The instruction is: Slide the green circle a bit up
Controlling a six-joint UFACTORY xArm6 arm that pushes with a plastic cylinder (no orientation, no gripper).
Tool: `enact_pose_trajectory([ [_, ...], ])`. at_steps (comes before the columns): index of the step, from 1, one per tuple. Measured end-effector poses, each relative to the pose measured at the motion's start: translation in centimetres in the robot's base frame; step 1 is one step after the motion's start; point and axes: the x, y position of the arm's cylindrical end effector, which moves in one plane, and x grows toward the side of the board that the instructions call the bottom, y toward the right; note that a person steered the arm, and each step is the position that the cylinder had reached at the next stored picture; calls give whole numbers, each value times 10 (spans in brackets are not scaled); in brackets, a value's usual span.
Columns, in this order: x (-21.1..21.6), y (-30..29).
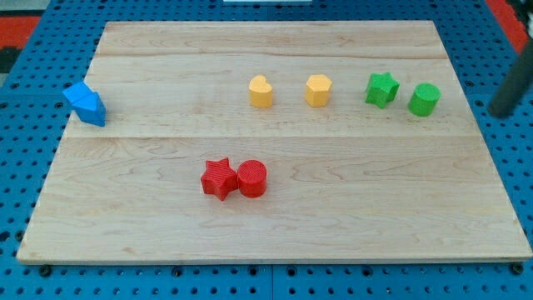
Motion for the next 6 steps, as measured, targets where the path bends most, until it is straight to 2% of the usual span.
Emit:
enact_pose_trajectory([
  [1,31,-103],
  [2,23,-121],
  [4,-29,-86],
  [5,-41,-86],
  [6,-33,-87],
])
